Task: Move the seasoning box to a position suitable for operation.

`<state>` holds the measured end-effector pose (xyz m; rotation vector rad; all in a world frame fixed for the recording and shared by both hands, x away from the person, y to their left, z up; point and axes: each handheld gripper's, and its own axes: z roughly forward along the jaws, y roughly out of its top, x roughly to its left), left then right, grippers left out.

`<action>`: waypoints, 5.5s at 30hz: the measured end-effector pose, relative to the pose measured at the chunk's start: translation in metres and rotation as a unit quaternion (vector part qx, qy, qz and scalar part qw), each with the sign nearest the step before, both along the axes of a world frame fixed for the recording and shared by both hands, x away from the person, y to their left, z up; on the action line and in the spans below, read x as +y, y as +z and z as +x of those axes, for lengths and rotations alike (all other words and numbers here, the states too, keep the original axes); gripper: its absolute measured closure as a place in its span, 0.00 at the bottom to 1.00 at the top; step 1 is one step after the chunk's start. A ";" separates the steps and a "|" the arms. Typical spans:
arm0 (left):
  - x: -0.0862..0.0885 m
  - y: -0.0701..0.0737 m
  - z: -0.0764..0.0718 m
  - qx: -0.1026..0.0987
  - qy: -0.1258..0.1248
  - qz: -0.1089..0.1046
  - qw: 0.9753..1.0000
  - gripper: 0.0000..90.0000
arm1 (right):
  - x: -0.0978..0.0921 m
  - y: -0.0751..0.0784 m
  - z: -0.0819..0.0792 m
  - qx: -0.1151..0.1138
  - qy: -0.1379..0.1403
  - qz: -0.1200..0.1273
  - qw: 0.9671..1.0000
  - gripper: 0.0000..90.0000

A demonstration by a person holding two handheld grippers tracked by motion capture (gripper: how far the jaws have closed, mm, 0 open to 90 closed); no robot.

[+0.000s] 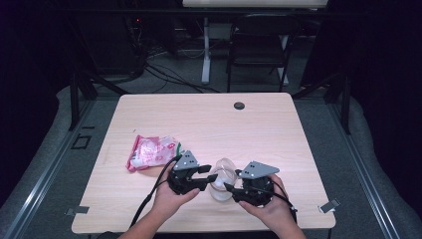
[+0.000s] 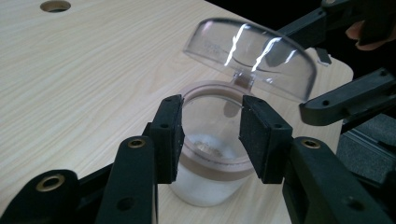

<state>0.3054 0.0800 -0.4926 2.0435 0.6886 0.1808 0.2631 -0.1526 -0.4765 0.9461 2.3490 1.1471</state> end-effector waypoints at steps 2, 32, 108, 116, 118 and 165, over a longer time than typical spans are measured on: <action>0.000 -0.003 0.001 -0.001 0.005 0.004 1.000 0.65 | 0.000 0.000 0.000 0.000 0.001 0.000 1.000 0.49; -0.007 -0.018 0.004 0.005 0.006 0.021 1.000 0.73 | -0.017 0.003 0.001 0.010 -0.010 0.029 0.999 0.59; 0.042 -0.012 0.004 -0.021 0.099 0.004 0.995 0.66 | -0.038 -0.026 0.075 0.048 -0.058 0.101 0.992 0.83; 0.060 -0.012 0.007 -0.022 0.126 0.006 0.992 0.65 | -0.041 -0.027 0.083 0.061 -0.050 0.120 0.990 0.83; 0.065 -0.012 0.009 -0.019 0.130 0.005 0.991 0.65 | -0.042 -0.027 0.084 0.061 -0.051 0.122 0.989 0.82; 0.108 -0.017 0.033 -0.040 0.170 0.044 0.984 0.43 | -0.056 -0.025 0.066 0.046 -0.064 0.115 0.990 0.63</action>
